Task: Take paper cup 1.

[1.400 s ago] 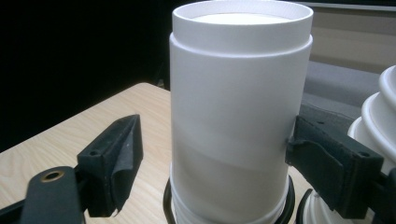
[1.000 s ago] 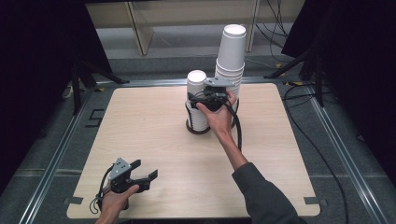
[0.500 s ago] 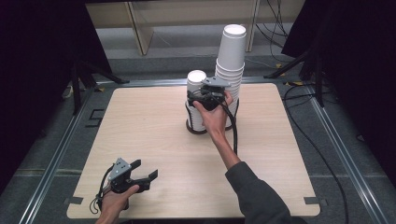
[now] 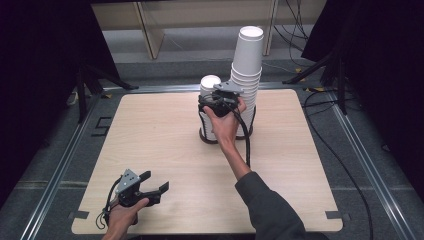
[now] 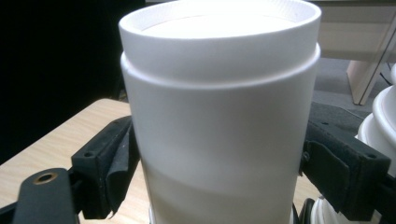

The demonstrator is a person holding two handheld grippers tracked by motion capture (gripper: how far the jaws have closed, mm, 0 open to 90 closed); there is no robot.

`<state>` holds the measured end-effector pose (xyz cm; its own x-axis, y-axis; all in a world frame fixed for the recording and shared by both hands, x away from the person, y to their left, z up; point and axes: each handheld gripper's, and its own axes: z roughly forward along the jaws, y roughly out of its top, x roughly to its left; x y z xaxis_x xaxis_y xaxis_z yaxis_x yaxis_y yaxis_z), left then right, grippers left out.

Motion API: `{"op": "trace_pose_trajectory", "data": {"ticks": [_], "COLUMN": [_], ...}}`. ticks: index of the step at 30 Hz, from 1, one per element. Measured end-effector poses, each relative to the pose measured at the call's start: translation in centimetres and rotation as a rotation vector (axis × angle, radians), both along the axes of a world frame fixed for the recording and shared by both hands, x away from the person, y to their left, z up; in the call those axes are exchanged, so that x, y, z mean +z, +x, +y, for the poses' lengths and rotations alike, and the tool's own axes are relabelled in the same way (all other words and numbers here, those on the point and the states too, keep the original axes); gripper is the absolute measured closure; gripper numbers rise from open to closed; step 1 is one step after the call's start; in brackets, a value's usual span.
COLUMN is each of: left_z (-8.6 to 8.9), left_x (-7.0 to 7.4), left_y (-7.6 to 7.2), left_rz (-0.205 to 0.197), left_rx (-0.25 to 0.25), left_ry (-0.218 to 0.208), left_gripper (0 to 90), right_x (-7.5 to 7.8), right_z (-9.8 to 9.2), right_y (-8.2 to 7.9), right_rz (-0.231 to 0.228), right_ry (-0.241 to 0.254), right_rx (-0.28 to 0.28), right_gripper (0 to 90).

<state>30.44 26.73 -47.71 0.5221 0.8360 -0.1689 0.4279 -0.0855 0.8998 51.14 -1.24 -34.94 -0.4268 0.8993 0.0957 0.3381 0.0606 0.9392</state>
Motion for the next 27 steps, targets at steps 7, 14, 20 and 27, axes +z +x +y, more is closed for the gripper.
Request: {"op": "trace_pose_trajectory", "data": {"ticks": [7, 14, 20, 27], "left_z": [0.0, 0.0, 0.0, -0.1], "left_x": [0.0, 0.0, 0.1, 0.1], "left_y": [0.0, 0.0, -0.1, -0.1], "left_rz": [0.0, 0.0, 0.013, 0.014], "left_rx": [-0.002, 0.0, 0.004, 0.001], "left_ry": [0.0, 0.0, 0.014, 0.012], "left_gripper": [14.4, 14.4, 14.4, 14.5], "right_x": [0.1, 0.4, 0.4, 2.4], "right_z": [0.3, 0.3, 0.4, 0.2], "right_y": [0.1, 0.0, 0.0, -0.4], "right_rz": [0.006, 0.007, -0.006, -0.04], "right_ry": [0.007, -0.014, 0.001, 0.034], "right_rx": [-0.017, -0.024, -0.03, -0.027], "right_gripper": [18.6, 19.2, 19.7, 20.5]}}
